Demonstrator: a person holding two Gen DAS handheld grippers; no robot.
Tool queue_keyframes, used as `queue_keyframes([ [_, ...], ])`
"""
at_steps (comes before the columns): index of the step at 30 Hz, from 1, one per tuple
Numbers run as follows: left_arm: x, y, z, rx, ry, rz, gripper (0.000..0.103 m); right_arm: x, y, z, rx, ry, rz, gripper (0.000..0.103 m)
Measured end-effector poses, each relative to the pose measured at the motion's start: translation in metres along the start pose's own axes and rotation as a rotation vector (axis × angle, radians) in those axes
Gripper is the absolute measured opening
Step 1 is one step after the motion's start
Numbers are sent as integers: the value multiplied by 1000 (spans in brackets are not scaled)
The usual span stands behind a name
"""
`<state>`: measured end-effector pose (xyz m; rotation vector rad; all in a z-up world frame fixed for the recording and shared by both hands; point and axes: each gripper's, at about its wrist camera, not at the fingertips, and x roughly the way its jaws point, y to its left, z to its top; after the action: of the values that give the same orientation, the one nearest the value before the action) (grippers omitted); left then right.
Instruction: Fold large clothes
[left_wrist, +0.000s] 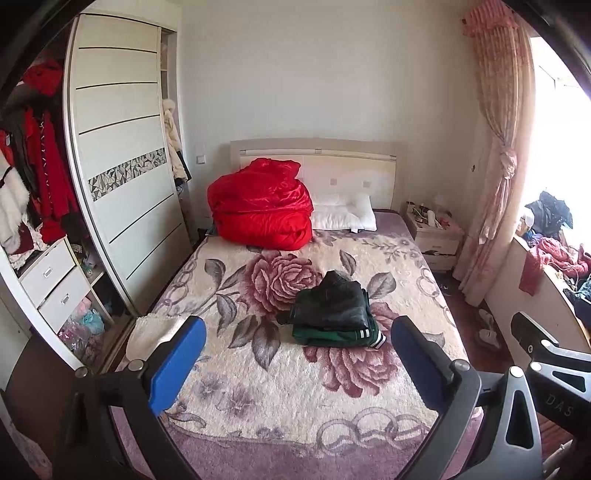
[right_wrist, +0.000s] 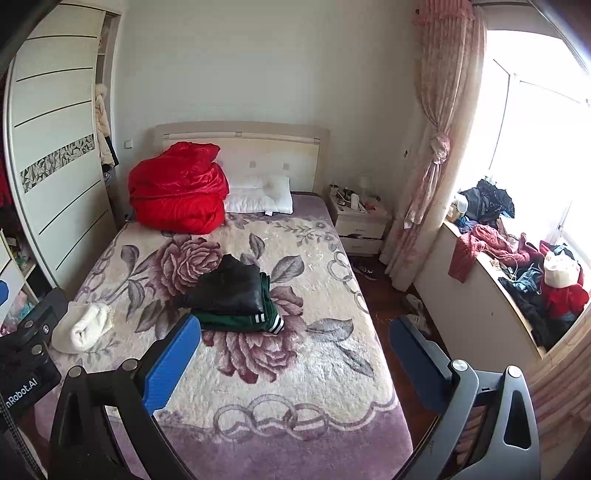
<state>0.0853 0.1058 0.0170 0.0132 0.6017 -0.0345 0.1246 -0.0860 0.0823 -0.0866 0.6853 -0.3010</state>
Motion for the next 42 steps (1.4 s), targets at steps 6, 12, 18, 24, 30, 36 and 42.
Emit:
queue_keyframes([
  [6, -4, -1, 0, 0, -3, 6, 103, -4, 0, -1, 0, -4, 0, 103],
  [12, -10, 1, -4, -8, -5, 9, 103, -7, 1, -3, 0, -5, 5, 103],
  [18, -11, 2, -6, -9, -4, 10, 103, -12, 2, -3, -2, -3, 10, 103],
  [24, -16, 3, -11, -10, -6, 14, 103, -15, 4, -4, -5, -8, 13, 103],
  [30, -19, 3, -14, -7, -9, 19, 103, -17, 6, -4, -5, -6, 15, 103],
  [36, -24, 4, -16, -7, -14, 21, 103, -17, 5, -5, -2, -6, 15, 103],
  [42, -29, 6, -18, -11, -17, 32, 103, -18, 6, -6, -4, -11, 13, 103],
])
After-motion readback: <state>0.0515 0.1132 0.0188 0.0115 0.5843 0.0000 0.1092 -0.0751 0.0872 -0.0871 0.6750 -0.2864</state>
